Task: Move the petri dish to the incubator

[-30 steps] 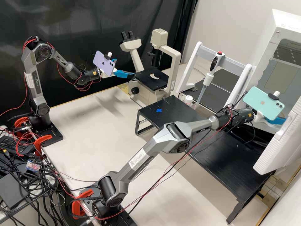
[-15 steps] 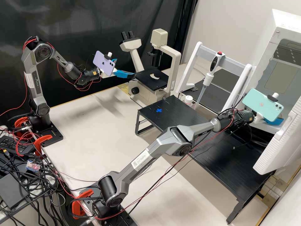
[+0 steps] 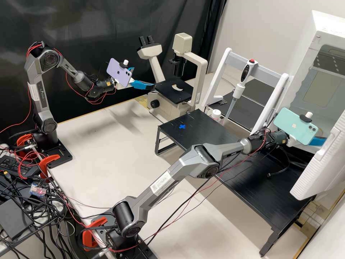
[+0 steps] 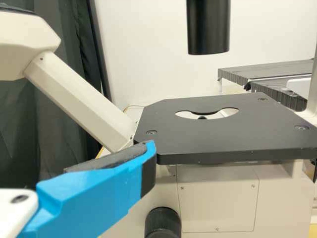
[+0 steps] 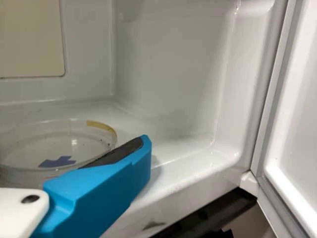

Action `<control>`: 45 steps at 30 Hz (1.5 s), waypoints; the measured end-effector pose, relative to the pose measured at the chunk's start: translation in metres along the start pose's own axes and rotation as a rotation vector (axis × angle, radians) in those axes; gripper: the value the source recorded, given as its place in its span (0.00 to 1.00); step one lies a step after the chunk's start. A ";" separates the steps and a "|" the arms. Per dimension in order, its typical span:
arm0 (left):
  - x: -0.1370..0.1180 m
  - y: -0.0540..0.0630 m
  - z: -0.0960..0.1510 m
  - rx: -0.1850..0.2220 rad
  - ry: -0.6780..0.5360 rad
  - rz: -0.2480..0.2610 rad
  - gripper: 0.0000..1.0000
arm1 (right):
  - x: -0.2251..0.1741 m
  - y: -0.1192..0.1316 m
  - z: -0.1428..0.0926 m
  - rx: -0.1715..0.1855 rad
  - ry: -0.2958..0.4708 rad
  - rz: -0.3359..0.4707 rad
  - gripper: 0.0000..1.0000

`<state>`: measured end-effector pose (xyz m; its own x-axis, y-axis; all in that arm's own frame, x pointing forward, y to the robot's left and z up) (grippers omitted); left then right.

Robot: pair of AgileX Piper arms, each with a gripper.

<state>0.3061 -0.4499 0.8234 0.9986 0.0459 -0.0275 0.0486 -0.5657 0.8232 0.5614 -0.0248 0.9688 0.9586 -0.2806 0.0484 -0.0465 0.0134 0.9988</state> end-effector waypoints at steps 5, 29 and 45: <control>0.000 0.000 0.000 0.000 0.000 0.000 1.00 | -0.012 0.000 0.001 0.018 -0.001 0.010 1.00; 0.000 0.000 0.000 0.000 0.000 0.000 1.00 | -0.193 -0.007 0.022 0.085 0.208 0.138 1.00; 0.000 0.000 0.000 0.000 0.000 0.000 1.00 | -0.341 -0.058 0.015 0.087 0.532 0.274 1.00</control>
<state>0.3061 -0.4499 0.8234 0.9986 0.0459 -0.0275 0.0486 -0.5657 0.8232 0.2331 0.0551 0.8945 0.9162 0.2413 0.3198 -0.3129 -0.0675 0.9474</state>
